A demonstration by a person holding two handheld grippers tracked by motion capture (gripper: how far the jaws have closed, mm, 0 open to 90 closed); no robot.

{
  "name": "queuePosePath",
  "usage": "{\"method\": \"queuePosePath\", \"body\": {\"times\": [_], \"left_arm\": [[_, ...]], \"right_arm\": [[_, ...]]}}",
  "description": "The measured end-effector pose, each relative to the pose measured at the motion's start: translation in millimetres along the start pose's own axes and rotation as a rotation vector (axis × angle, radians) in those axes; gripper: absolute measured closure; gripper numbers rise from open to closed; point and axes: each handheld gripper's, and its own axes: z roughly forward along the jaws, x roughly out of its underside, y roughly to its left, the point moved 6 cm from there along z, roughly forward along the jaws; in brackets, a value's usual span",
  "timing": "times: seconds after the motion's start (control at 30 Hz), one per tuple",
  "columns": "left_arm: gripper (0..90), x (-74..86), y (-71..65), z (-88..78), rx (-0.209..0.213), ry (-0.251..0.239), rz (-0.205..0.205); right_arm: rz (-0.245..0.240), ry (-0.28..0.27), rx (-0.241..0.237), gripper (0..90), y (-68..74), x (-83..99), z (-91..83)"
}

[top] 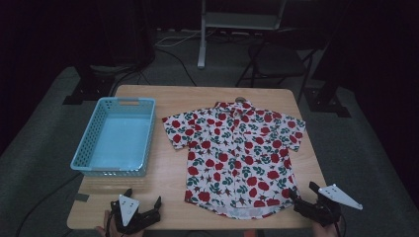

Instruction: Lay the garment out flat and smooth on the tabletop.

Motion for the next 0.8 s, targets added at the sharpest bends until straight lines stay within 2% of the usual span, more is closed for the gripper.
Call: {"method": "queuePosePath", "body": {"times": [0.17,0.33,0.4,0.63,0.7,0.8], "left_arm": [[1.1,0.2,0.1,-0.4,0.002,-0.003,0.003],[1.1,0.1,-0.1,-0.6,0.006,-0.009,0.005],[1.1,0.1,-0.1,-0.5,0.006,-0.005,0.005],[1.1,0.1,0.0,-0.5,0.006,-0.004,0.005],[1.1,0.1,0.0,-0.2,0.005,-0.001,0.004],[1.1,0.0,-0.2,0.0,0.005,0.0,0.003]], "right_arm": [[-0.003,0.02,0.006,14.9,6.5,16.3,-4.8],[-0.014,0.045,0.049,15.0,6.7,30.1,-4.0],[0.0,0.044,0.053,14.9,6.5,34.4,-3.1],[-0.003,-0.023,0.1,14.9,3.4,45.0,1.0],[-0.015,-0.07,0.121,14.9,2.2,43.9,-0.8],[0.01,-0.107,0.123,14.9,-0.9,43.2,-0.8]]}}
